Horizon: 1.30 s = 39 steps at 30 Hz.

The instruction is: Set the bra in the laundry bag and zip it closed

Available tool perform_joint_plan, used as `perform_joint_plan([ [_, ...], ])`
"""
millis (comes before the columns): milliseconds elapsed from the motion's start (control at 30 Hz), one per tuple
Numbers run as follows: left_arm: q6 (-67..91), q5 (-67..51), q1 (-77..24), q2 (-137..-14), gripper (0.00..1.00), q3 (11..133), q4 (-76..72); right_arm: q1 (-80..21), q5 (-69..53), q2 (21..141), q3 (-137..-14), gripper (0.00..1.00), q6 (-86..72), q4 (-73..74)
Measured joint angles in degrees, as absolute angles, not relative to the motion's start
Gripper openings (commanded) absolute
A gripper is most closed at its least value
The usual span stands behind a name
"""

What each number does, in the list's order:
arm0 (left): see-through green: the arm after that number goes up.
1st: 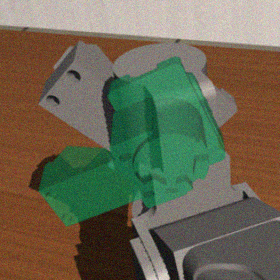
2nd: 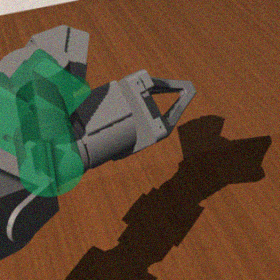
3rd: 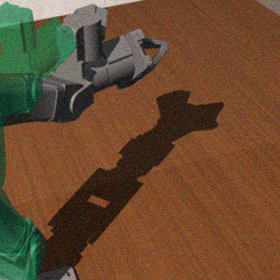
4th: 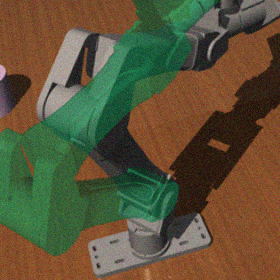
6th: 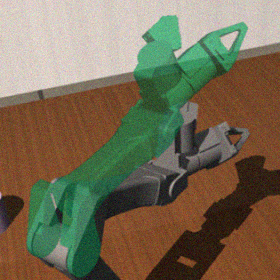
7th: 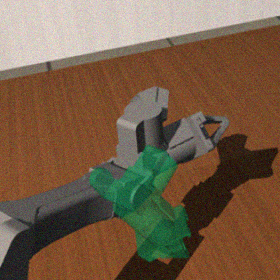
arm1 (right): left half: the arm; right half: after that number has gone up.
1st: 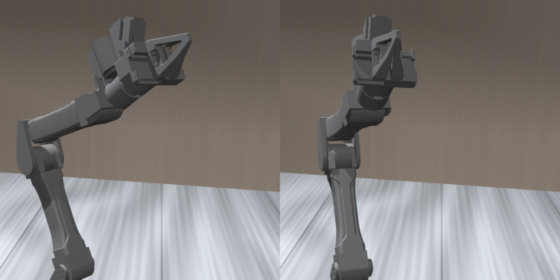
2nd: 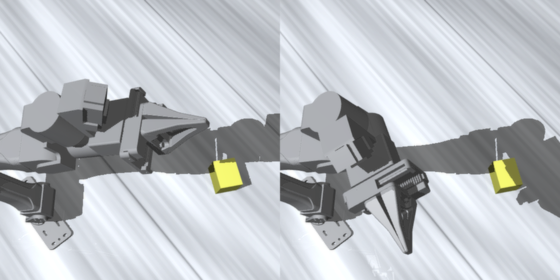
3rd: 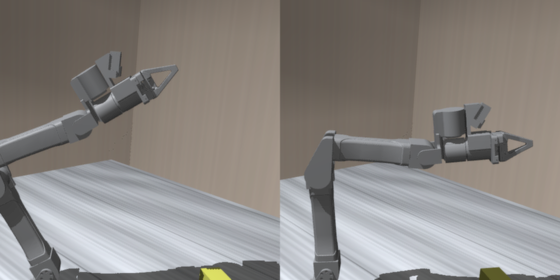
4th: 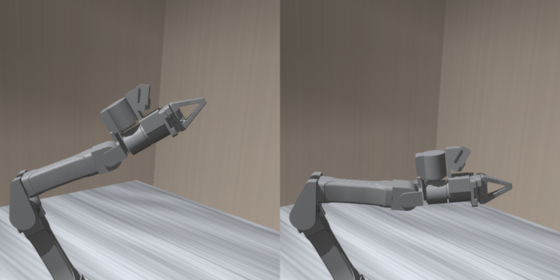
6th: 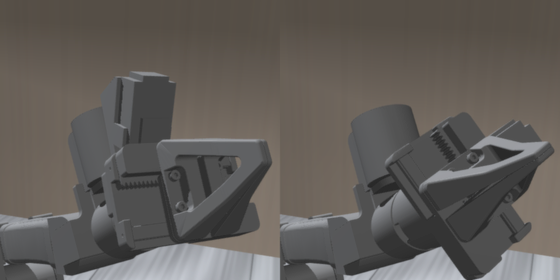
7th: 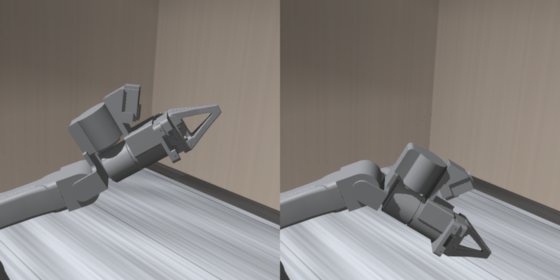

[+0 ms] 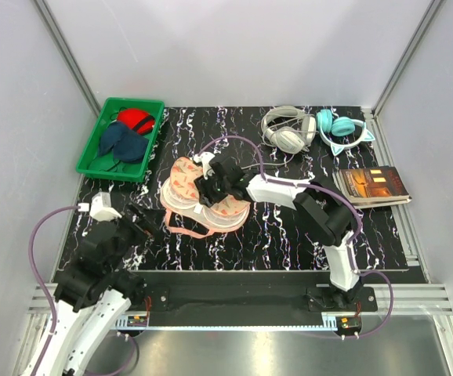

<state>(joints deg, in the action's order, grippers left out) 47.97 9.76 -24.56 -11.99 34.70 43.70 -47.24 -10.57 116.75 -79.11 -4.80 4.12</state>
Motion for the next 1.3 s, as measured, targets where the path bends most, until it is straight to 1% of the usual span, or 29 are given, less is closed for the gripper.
perform_joint_plan([
  [33, 48.7, 10.6, -24.6, -12.9, 0.95, 35.0, 44.2, -47.4, -10.6, 117.4, -79.9, 0.53, -4.7, 4.1],
  [67, 49.8, 11.6, -24.6, -14.4, 0.95, 35.3, 44.8, -47.6, -10.5, 118.0, -80.4, 0.5, -4.7, 4.1],
  [167, 53.4, 13.7, -24.6, -20.9, 0.94, 35.7, 46.0, -48.0, -10.3, 119.2, -81.4, 0.47, -4.6, 4.3],
  [233, 56.2, 15.0, -24.6, -26.7, 0.93, 35.7, 47.3, -48.1, -10.1, 119.8, -81.8, 0.38, -4.6, 4.6],
  [267, 57.6, 15.3, -24.6, -29.4, 0.93, 35.7, 47.6, -48.1, -10.0, 120.3, -82.4, 0.35, -4.6, 5.0],
  [300, 58.7, 15.5, -24.5, -31.7, 0.93, 35.7, 47.6, -48.1, -10.0, 120.7, -83.0, 0.18, -4.5, 5.5],
  [333, 59.6, 15.5, -24.3, -33.7, 0.93, 35.7, 47.3, -48.1, -10.1, 121.3, -83.8, 0.06, -4.5, 5.9],
  [367, 60.5, 15.3, -24.1, -36.0, 0.92, 35.7, 46.7, -48.1, -10.0, 121.8, -84.5, 0.0, -4.5, 6.4],
  [433, 61.7, 14.7, -23.1, -39.3, 0.9, 35.7, 45.1, -48.1, -9.9, 122.5, -85.9, 0.0, -4.8, 7.4],
  [467, 62.0, 14.3, -22.3, -40.9, 0.86, 35.7, 44.1, -48.1, -9.6, 122.6, -86.3, 0.0, -5.3, 8.0],
  [533, 62.5, 12.1, -19.2, -44.8, 0.84, 35.7, 40.8, -48.2, -8.0, 122.4, -86.8, 0.0, -6.6, 9.2],
  [667, 60.6, 7.5, -14.9, -51.5, 0.86, 34.8, 32.8, -48.2, -3.3, 118.8, -86.8, 0.0, -12.5, 15.3],
  [800, 55.9, 6.2, -14.7, -56.1, 0.9, 36.5, 29.8, -45.2, -4.5, 108.5, -85.8, 0.0, -21.8, 22.2],
  [833, 54.5, 6.3, -14.7, -56.8, 0.91, 37.6, 29.7, -43.0, -6.0, 105.0, -84.6, 0.0, -24.1, 22.0],
  [933, 50.6, 6.8, -14.5, -58.2, 0.99, 42.7, 29.1, -34.1, -9.9, 95.2, -79.7, 0.0, -29.1, 21.0],
  [1033, 47.1, 6.2, -13.1, -61.1, 0.99, 49.4, 27.0, -22.5, -13.8, 89.7, -73.9, 0.0, -32.1, 19.7],
  [1100, 45.2, 4.9, -10.9, -63.6, 0.99, 52.5, 25.0, -15.5, -16.1, 89.1, -69.6, 0.0, -33.1, 19.3],
  [1133, 44.2, 3.5, -9.5, -65.3, 0.99, 54.1, 24.2, -12.0, -17.5, 89.1, -66.4, 0.03, -33.5, 18.6],
  [1167, 43.3, 1.9, -7.9, -67.1, 0.99, 55.6, 23.7, -9.8, -18.1, 89.3, -64.1, 0.17, -33.8, 18.8],
  [1233, 41.4, -1.4, -4.2, -72.2, 0.99, 59.4, 22.9, -6.1, -19.9, 89.9, -58.8, 0.34, -33.8, 19.3],
  [1267, 40.4, -2.6, -2.4, -74.7, 0.99, 61.1, 22.5, -5.0, -20.3, 90.3, -56.8, 0.5, -33.6, 19.7],
  [1300, 39.8, -3.6, -1.1, -76.7, 0.99, 62.4, 22.3, -4.4, -20.3, 90.4, -55.1, 0.59, -33.3, 19.9],
])
